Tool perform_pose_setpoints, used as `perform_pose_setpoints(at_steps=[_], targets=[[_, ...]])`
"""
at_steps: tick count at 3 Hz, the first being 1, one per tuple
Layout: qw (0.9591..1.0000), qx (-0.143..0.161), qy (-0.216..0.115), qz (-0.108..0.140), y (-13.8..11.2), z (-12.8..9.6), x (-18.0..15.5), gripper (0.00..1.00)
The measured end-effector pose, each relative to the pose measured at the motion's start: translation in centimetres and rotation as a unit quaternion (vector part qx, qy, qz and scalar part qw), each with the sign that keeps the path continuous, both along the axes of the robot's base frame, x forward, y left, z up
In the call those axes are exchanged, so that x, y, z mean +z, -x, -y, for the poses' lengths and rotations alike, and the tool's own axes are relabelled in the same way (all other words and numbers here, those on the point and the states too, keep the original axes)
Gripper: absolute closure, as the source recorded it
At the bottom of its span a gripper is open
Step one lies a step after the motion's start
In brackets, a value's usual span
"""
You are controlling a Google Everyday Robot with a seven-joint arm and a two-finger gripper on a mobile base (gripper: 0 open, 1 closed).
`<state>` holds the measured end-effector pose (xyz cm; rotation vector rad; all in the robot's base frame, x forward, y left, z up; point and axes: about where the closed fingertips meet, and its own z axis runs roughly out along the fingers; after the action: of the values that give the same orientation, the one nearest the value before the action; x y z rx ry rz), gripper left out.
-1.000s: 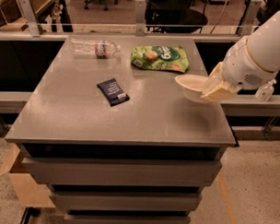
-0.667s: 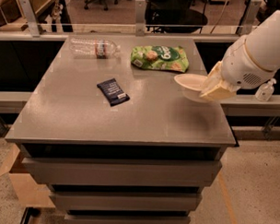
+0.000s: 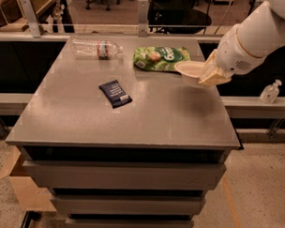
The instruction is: Move paper bowl near green rice chip bag
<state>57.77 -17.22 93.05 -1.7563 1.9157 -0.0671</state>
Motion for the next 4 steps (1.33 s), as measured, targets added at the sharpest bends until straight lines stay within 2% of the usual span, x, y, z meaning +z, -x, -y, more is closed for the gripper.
perform_pose_setpoints(at_steps=[1,3,4], targets=[[0.9999,0.007,0.012,0.008,-3.1,-0.3,-0.8,1.0],[0.9998,0.003,0.017,-0.012,-7.7,-0.2,-4.8,1.0],[0.9997,0.005,0.017,-0.014,-7.8,-0.3,-5.2,0.84]])
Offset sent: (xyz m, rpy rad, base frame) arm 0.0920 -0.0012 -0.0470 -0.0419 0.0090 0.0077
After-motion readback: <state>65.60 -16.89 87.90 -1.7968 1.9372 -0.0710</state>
